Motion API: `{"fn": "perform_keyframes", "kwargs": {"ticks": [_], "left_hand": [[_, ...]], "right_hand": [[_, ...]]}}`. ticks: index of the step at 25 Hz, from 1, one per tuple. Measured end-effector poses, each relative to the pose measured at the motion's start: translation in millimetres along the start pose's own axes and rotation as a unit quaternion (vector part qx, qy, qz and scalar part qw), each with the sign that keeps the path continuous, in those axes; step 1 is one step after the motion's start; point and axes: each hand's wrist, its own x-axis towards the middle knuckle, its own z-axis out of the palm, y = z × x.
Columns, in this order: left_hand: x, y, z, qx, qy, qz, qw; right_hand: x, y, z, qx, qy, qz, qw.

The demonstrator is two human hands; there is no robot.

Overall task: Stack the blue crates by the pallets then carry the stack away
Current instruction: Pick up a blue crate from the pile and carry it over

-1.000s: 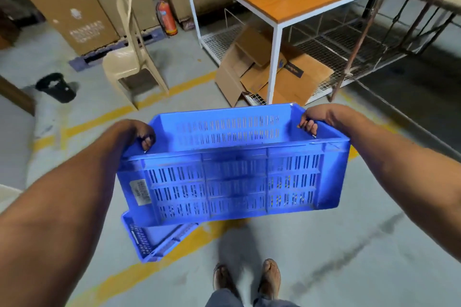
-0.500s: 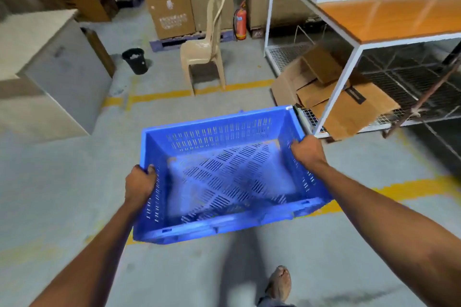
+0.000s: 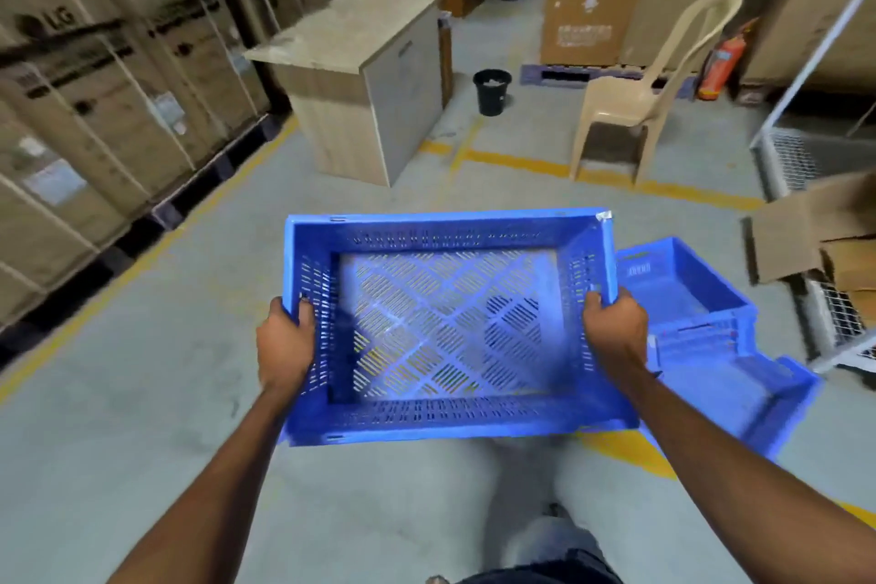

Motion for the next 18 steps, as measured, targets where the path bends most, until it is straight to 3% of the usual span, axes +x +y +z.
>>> {"fn": "perform_keyframes", "kwargs": {"ticks": [3,5,7,11,14,18], "left_hand": [[41.1,-42.8,-48.4,-0.019,0.025,-0.058,0.998],[79.4,-77.1,-78.3,-0.042,-0.005,-0.120,0.992],[118.5,-113.9,-109.9,-0.124,-0.032,-0.196,0.972],[143.6,-164.4,-172.8,-0.298,-0.086,-0.310,0.899],[142.5,-206.2,-205.1,-0.348,-0.023,-0.332,0.877],[153.1,-258.1,-242.2,-0.250,0.127,-0.350,0.894]], "right_hand": [[-5.4,-65.1,47.0,0.012,-0.100,-0.025,0.995],[1.8,-114.1,81.1,0.067,-0.209,-0.026,0.975],[9.8,-165.9,127.1,0.127,-0.331,-0.004,0.935],[-2.0,-258.0,217.6,0.153,-0.529,0.002,0.835],[-39.3,-315.6,282.4,0.163,-0.569,-0.025,0.806],[-116.1,-392.8,363.9,0.100,-0.573,-0.118,0.805]]}}
